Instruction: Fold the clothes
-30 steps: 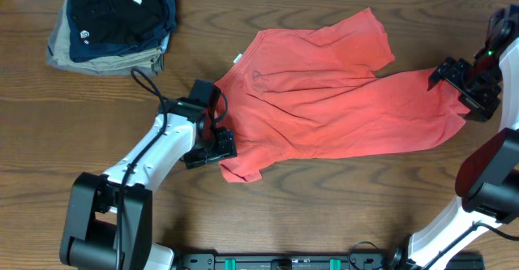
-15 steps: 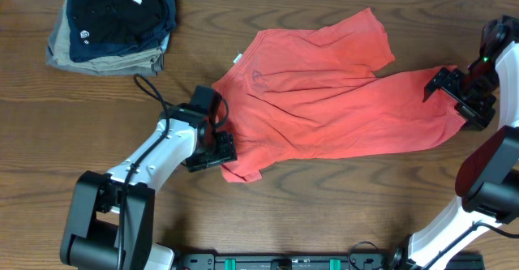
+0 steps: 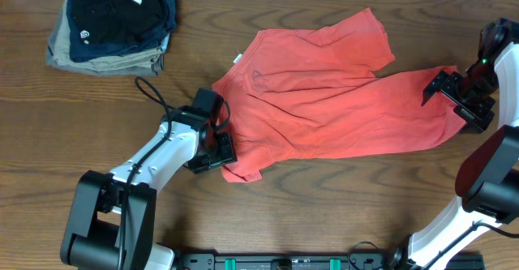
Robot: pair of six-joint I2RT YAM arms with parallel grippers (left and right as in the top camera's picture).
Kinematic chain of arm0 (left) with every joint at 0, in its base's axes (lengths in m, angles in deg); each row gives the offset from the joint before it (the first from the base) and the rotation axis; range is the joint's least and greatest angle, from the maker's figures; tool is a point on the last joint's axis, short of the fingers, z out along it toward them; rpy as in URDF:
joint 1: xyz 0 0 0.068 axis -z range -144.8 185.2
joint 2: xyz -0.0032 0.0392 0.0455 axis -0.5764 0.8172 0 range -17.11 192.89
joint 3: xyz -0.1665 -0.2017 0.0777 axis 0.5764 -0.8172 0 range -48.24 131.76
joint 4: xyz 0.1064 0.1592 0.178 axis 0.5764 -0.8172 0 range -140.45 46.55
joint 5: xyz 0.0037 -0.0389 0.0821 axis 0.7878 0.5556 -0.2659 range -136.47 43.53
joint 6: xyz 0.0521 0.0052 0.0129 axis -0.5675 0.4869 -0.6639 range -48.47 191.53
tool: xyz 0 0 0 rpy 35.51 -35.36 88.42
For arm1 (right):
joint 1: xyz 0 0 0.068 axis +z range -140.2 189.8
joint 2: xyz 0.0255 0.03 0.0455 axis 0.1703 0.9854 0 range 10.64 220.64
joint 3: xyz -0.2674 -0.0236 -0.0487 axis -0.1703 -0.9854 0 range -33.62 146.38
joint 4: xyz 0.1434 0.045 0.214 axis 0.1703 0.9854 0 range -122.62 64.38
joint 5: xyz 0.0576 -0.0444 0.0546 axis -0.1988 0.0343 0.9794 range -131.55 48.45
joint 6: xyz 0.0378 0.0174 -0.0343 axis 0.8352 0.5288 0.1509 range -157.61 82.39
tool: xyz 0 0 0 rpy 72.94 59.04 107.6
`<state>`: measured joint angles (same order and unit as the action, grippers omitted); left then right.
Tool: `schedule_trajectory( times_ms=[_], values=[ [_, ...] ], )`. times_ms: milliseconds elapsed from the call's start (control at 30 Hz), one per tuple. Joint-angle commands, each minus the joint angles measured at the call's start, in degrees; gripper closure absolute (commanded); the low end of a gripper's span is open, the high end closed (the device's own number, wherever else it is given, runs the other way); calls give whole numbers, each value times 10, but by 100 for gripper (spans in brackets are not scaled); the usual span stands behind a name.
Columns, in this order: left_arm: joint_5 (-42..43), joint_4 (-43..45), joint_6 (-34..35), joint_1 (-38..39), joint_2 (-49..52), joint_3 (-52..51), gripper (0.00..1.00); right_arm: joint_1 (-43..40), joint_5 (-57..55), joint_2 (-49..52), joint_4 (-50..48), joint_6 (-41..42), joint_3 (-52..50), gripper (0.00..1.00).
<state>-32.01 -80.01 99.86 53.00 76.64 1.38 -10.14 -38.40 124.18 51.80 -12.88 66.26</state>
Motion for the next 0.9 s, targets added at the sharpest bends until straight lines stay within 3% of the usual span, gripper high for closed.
schedule_trajectory(
  times_ms=[0,300,333,500,633,867],
  values=[
    [10,13,5,2,9,-20,38,5,-4,-2,3,-8,-4,1],
    [13,38,11,2,32,-34,41,5,-4,-2,2,-8,-4,1],
    [14,40,11,2,36,-35,45,5,-4,-2,3,-8,-4,1],
    [16,48,11,2,47,-34,94,4,-34,-2,12,14,-4,1],
    [4,48,11,-1,47,-34,94,2,-84,-2,23,80,-4,1],
    [-47,37,14,-22,47,-34,94,-21,-147,-2,22,125,-16,1]
  ],
)
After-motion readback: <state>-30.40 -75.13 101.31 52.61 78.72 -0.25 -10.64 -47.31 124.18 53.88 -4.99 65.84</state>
